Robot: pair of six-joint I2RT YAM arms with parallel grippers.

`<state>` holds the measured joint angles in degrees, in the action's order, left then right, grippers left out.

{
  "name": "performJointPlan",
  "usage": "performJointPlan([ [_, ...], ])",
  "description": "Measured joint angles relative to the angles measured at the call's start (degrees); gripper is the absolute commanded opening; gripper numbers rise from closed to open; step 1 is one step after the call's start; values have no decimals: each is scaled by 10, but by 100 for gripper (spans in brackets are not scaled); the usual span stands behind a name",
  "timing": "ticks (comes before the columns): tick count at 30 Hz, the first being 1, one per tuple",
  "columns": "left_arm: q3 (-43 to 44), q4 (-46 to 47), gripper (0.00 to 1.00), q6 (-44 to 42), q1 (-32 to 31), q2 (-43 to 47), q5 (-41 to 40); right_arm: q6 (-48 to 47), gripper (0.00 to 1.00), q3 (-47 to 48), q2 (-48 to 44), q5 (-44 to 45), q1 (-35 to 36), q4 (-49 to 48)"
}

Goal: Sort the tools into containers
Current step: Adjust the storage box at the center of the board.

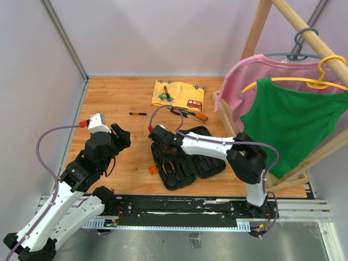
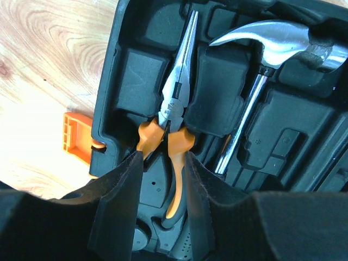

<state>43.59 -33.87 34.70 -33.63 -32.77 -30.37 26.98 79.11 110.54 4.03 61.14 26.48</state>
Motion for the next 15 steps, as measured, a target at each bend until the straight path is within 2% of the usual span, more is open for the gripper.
performJointPlan([
  [15, -1, 0, 63, 0, 0, 0, -6, 0, 36, 21, 14, -4, 0, 22],
])
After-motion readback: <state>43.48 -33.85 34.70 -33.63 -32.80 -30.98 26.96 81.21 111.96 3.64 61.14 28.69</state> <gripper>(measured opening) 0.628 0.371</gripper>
